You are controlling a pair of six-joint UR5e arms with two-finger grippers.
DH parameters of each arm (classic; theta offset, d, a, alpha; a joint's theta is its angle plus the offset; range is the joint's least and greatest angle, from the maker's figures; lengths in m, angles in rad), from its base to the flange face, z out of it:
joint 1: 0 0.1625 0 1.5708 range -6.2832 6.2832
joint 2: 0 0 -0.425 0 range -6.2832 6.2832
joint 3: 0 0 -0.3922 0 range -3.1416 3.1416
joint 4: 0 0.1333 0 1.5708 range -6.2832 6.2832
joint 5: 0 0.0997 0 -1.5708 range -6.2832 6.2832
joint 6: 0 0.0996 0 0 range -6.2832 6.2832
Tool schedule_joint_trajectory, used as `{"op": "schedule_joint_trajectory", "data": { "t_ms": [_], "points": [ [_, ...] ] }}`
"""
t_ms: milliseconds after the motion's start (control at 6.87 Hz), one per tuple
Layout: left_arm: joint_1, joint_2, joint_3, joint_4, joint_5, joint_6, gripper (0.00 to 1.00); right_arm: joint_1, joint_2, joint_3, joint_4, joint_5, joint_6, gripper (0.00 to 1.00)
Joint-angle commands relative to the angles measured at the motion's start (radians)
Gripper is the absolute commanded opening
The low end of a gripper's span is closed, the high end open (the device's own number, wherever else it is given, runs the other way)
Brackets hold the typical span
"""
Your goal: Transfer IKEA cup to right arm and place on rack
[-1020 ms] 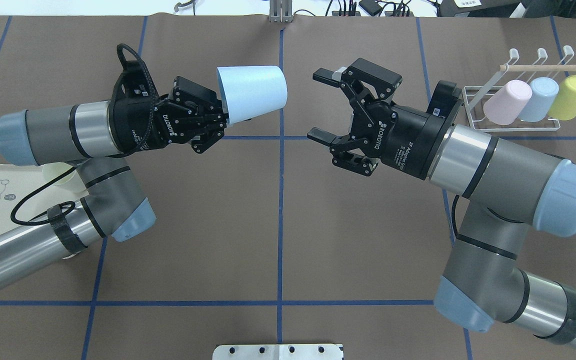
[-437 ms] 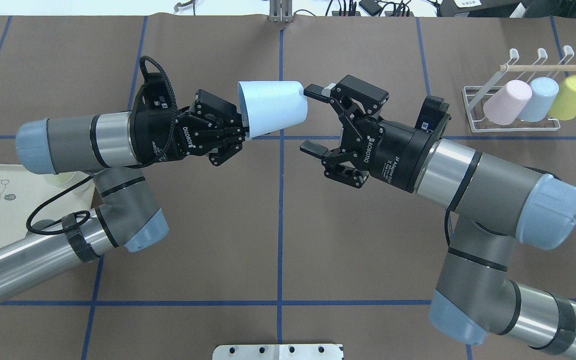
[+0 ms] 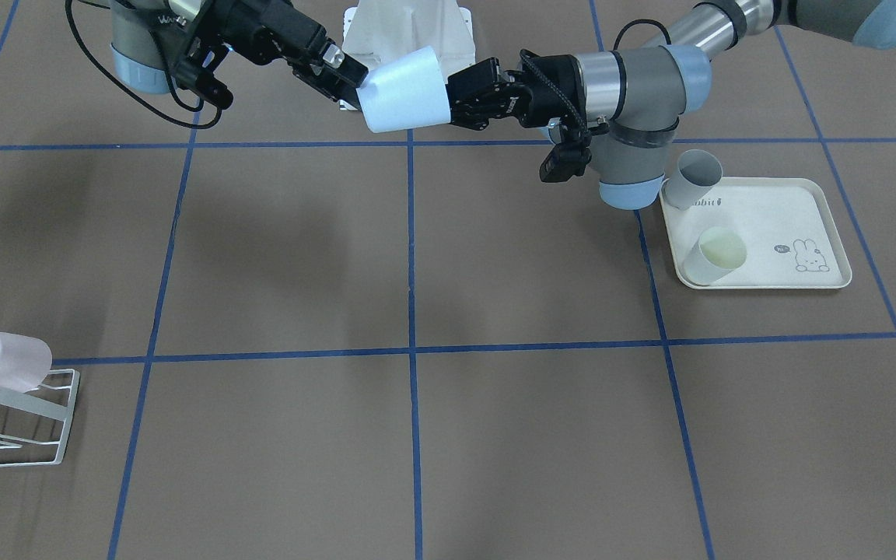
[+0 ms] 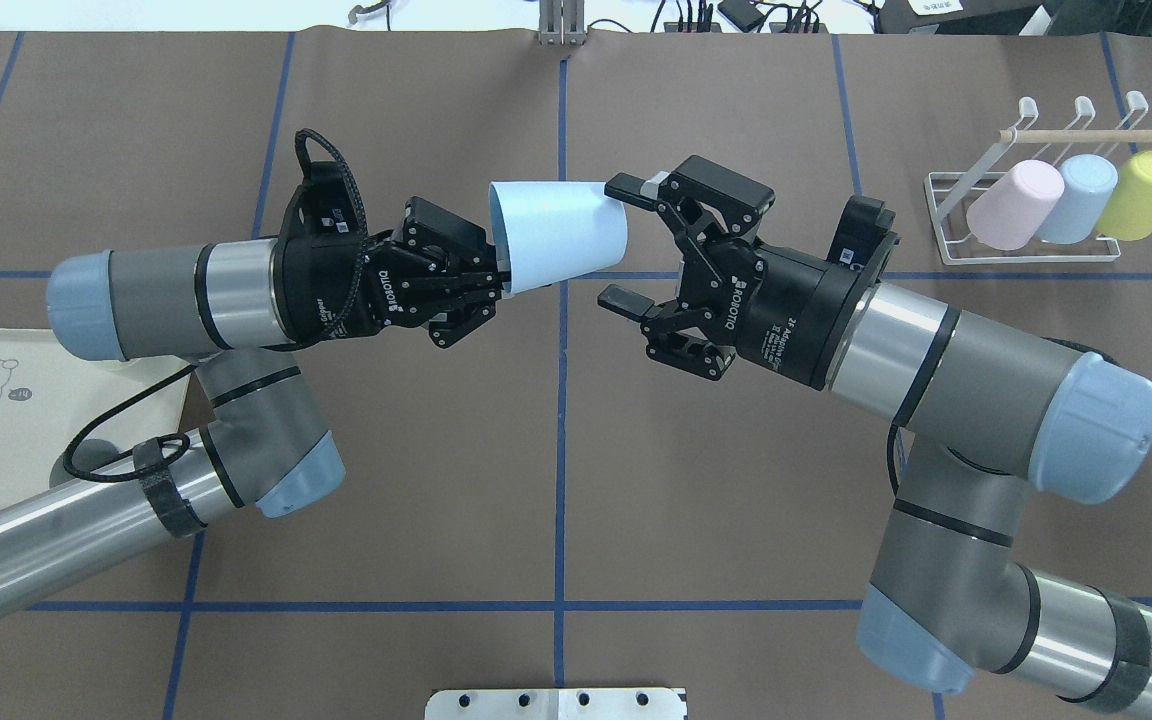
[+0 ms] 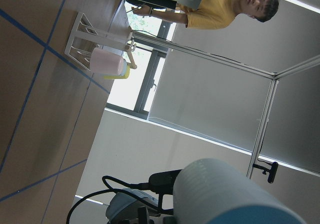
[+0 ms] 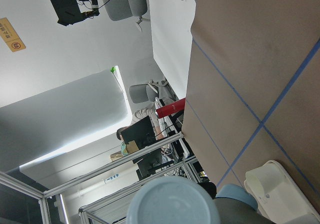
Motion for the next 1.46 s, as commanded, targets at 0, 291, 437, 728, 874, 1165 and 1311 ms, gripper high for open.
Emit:
{"op": "schedule_joint_trajectory", "data": {
  "t_ms": [0, 291, 437, 728, 874, 1165, 1311],
  "points": [
    [0.006, -0.002, -0.001, 0.000, 0.000, 0.000, 0.00, 0.001, 0.000, -0.002, 0.002, -0.001, -0.002, 1.00],
    [0.010, -0.006, -0.004, 0.000, 0.000, 0.000, 0.00, 0.001, 0.000, -0.005, 0.005, -0.001, -0.002, 1.00],
    [0.010, -0.006, -0.004, 0.000, 0.000, 0.000, 0.00, 0.001, 0.000, -0.005, 0.005, -0.002, -0.002, 0.99],
    [0.010, -0.008, -0.004, 0.000, 0.000, 0.000, 0.00, 0.001, 0.000, -0.007, 0.005, -0.002, -0.002, 0.99],
    [0.010, -0.008, -0.004, 0.000, 0.000, 0.000, 0.00, 0.001, 0.000, -0.007, 0.007, -0.002, -0.002, 0.99],
    [0.014, -0.008, -0.004, 0.000, 0.002, 0.000, 0.00, 0.001, 0.000, -0.007, 0.007, -0.002, -0.002, 0.99],
    [0.017, -0.008, -0.004, 0.000, 0.002, 0.000, 0.00, 0.001, 0.000, -0.007, 0.007, -0.001, -0.002, 0.98]
  ]
}}
